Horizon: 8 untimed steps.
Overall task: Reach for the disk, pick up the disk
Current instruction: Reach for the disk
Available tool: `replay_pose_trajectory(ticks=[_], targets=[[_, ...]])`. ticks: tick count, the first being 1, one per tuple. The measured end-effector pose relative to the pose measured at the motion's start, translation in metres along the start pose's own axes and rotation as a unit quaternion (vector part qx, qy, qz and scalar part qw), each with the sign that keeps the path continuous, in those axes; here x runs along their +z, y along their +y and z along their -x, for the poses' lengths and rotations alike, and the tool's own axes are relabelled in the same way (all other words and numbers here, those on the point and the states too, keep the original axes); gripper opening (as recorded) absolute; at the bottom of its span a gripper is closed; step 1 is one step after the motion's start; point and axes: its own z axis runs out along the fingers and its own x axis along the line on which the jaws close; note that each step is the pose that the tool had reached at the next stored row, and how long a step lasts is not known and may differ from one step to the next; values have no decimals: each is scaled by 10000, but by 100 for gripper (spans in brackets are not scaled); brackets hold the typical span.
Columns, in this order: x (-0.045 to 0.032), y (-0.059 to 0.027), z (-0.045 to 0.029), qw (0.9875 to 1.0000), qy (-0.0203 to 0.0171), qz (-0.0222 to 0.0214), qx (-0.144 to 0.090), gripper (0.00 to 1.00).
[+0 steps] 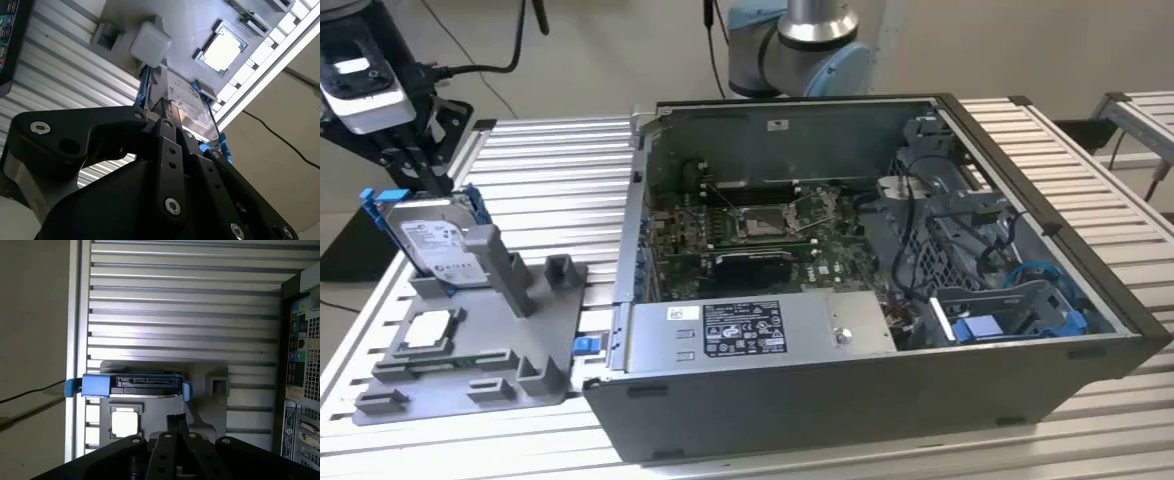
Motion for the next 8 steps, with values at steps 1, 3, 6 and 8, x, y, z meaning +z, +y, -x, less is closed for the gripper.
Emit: replay_pose_trajectory(ticks=[1,3,6,8], targets=[[0,0,0,10000,0,0,0,0],[0,1,0,10000,0,0,0,0],[1,25,-16,10000,0,0,0,0],[2,50,-48,10000,0,0,0,0]])
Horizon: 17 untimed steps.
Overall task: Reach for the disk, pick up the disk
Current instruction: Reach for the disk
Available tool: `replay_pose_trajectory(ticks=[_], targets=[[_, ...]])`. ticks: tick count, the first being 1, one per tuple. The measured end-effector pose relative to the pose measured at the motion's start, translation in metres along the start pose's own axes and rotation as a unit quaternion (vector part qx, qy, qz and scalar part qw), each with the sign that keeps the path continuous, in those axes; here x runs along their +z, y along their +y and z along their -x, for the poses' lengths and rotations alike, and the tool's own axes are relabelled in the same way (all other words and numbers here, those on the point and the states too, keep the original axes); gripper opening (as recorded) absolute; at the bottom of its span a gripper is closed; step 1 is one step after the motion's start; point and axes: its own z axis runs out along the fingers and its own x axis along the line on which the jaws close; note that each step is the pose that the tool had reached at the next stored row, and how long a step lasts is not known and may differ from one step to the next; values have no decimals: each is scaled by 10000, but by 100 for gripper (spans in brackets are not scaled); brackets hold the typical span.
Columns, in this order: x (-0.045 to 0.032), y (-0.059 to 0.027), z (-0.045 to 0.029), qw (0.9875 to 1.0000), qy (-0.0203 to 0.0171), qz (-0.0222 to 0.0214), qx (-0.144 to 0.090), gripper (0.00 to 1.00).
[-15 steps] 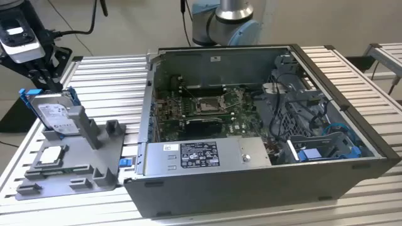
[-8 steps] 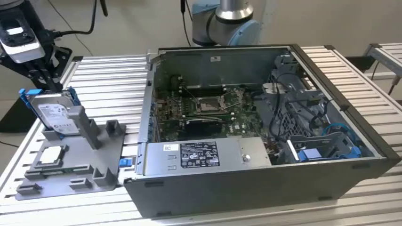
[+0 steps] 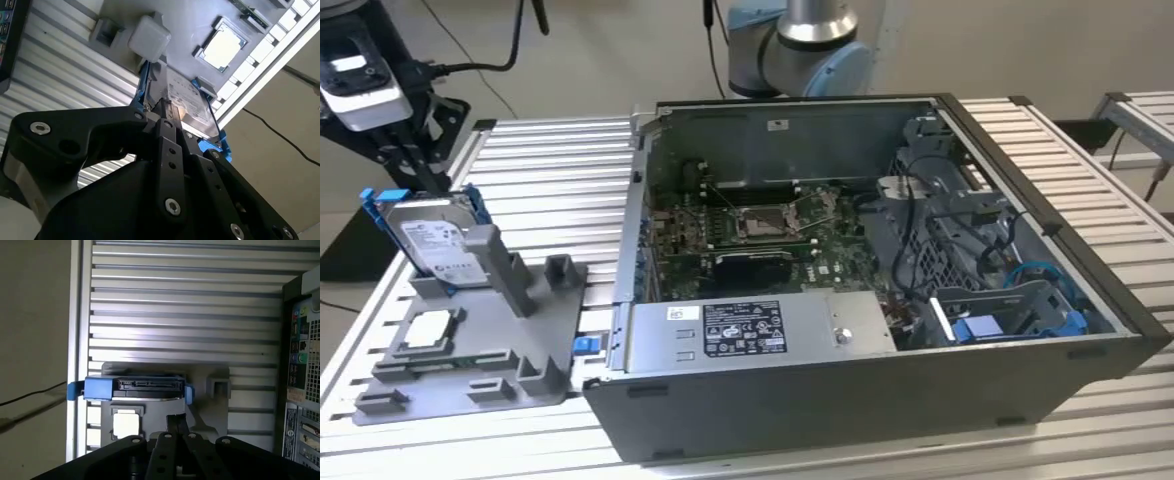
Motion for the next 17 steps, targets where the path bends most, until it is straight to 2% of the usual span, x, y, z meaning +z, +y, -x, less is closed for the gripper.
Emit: replay_pose_trajectory(ticks=[3,12,17], targets=[[3,40,-82,10000,0,0,0,0],[13,221,-405,10000,0,0,-1,0],[16,262,-526,10000,0,0,0,0]])
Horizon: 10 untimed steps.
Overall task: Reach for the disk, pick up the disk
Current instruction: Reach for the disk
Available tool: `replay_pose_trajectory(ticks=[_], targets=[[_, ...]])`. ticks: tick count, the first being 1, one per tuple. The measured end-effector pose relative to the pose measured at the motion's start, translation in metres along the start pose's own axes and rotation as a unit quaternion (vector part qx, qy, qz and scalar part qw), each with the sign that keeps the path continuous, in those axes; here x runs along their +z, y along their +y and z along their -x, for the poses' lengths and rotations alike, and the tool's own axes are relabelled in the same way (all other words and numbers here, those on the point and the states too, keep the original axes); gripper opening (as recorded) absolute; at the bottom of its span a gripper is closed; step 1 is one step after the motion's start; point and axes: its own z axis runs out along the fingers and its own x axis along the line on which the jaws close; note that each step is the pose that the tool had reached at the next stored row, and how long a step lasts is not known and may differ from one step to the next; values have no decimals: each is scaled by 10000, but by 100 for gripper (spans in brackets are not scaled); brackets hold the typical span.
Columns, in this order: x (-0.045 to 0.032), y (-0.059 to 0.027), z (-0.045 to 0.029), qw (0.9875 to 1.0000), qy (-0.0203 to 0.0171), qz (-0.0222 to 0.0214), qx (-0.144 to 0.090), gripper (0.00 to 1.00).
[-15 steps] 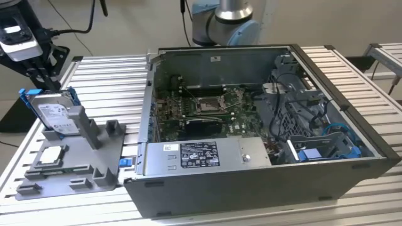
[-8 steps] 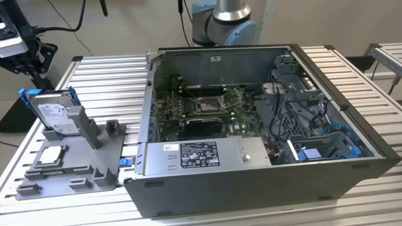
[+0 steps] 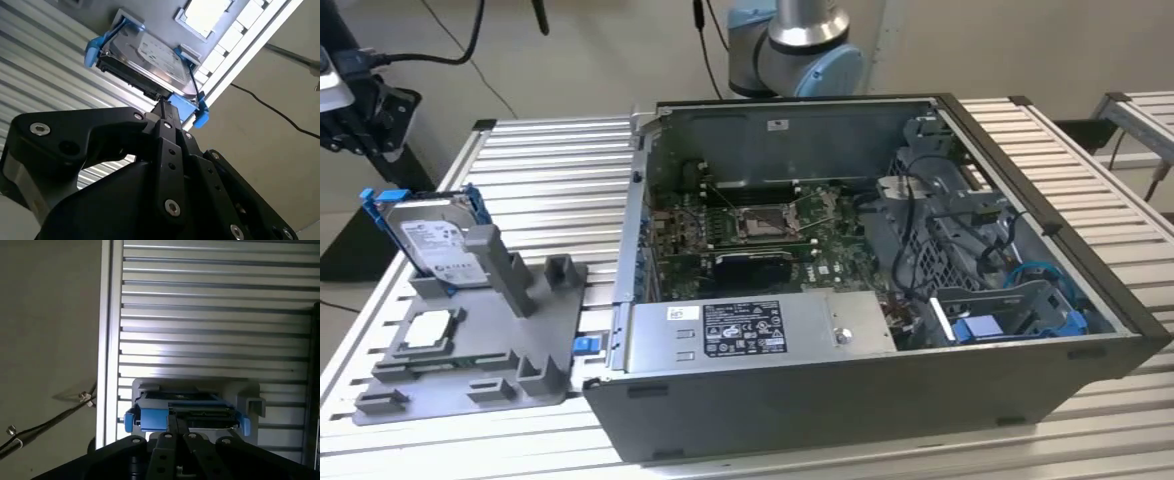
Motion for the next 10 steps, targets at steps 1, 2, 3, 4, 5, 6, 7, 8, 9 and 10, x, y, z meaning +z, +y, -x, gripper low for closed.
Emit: replay_pose_trajectory(ticks=[1,2,3,4,5,6,7,8,9,10], targets=[[0,0,-8,10000,0,0,0,0],[0,-2,-12,10000,0,0,0,0],[0,-5,-16,10000,0,0,-1,0],[0,-10,-21,10000,0,0,0,0],[0,-14,-27,10000,0,0,0,0],[0,-19,-36,10000,0,0,1,0],[1,-27,-45,10000,-1,1,0,0],[0,-38,-56,10000,0,0,0,0],[0,-51,-66,10000,0,0,0,0],[0,-64,-77,10000,0,0,0,0]])
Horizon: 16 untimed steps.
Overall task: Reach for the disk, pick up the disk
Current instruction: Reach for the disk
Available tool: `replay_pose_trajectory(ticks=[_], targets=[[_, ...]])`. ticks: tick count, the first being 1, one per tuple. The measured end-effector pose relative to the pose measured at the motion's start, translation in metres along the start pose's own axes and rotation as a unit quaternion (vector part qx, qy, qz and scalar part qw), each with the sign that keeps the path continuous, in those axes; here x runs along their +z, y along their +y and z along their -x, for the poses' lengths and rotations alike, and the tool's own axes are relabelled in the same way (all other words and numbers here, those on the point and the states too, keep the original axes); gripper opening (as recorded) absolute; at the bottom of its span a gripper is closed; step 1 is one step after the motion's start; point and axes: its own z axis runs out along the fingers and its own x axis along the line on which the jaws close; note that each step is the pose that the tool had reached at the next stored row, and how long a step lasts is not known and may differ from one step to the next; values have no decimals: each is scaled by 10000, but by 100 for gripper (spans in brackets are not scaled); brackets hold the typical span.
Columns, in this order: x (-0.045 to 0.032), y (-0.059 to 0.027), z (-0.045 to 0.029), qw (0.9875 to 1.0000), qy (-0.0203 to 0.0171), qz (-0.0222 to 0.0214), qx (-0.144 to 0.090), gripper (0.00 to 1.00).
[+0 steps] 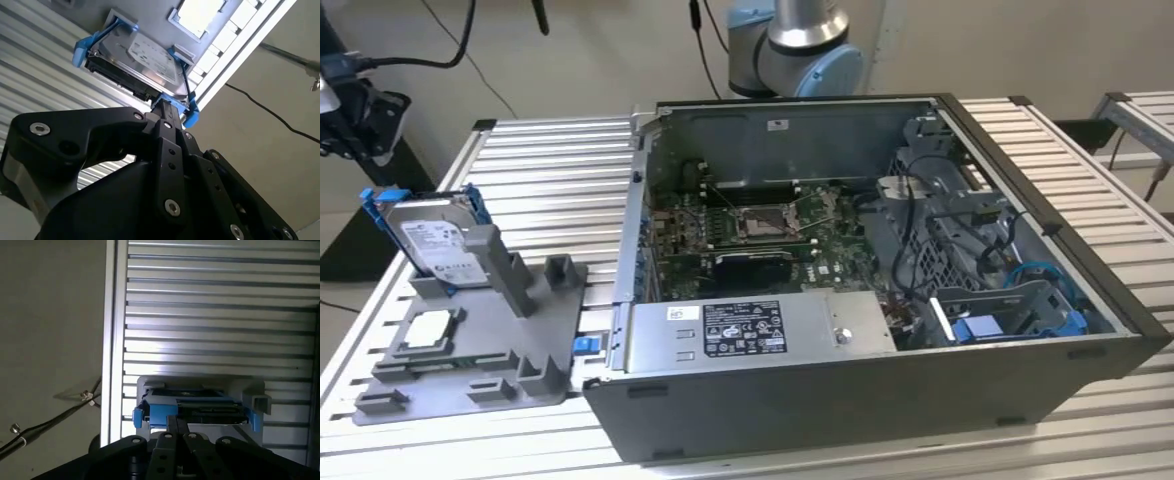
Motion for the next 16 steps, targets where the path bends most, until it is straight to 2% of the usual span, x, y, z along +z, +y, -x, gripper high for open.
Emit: replay_pose_trajectory(ticks=[5,16], targets=[[1,-27,-54,10000,0,0,0,0],[1,-29,-56,10000,0,3,0,0]])
